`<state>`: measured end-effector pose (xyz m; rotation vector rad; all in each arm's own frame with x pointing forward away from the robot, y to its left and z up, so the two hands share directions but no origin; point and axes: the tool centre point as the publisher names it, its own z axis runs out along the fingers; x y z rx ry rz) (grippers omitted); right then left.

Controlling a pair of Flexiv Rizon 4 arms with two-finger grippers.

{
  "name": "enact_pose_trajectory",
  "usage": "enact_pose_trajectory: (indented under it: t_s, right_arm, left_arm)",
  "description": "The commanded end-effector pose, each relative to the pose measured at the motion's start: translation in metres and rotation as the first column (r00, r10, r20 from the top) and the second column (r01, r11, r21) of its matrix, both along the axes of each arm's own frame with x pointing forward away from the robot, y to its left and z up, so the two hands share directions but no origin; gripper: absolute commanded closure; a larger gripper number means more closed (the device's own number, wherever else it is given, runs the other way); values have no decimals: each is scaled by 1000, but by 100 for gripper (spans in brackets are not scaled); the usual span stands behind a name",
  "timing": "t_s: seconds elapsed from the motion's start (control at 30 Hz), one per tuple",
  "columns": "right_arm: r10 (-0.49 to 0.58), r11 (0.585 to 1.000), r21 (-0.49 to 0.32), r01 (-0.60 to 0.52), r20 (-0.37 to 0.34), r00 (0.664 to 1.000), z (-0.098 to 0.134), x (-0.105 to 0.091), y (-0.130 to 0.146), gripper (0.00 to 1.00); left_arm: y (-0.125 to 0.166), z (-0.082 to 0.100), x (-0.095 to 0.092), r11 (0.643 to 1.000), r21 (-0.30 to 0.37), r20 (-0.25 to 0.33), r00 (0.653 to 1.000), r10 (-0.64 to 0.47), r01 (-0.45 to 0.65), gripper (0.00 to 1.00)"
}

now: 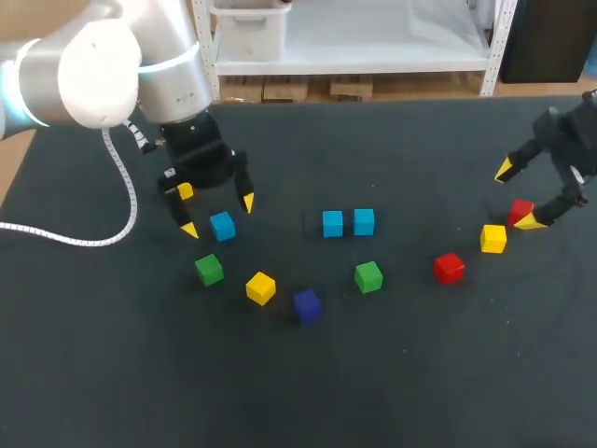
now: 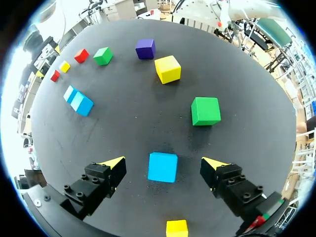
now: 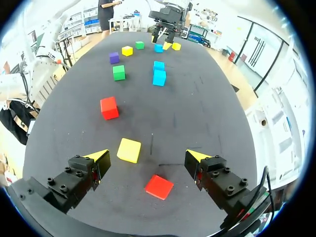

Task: Place the blue cubes, place green cubes on the blue cubes, place the yellow cubes on the green cubes, then place the red cubes on the yellow cubes, and place purple cube on the red cubes.

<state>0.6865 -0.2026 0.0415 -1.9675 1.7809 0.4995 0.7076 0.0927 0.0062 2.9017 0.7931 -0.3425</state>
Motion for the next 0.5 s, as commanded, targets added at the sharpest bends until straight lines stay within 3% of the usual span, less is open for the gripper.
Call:
enact_pose_trajectory:
  t_s: [0.03,0.23,0.3,0.37,0.5]
  right_arm:
    - [2,1000,3,-2,0,1000,-1,1,0,0]
    - [2,1000,3,-2,0,1000,-1,1,0,0]
    - [2,1000,3,-2,0,1000,-1,1,0,0]
    - [2,1000,3,-2,0,1000,-1,1,0,0]
    - [2,1000,3,-2,0,1000,-1,1,0,0]
  left_arm:
    - [0,-2,3,1000,-3,-8,1000,3,-3,0]
    - [4,-3,3,1000,-4,-10,1000,8,-8,0]
    - [5,-4,3,1000,-4,-11,1000,6,-6,8]
    - [6,-5,2,1000,-3,-12,1000,3,-3,10]
    - [7,-6,1,1000,5,-9,1000,-13,13,33]
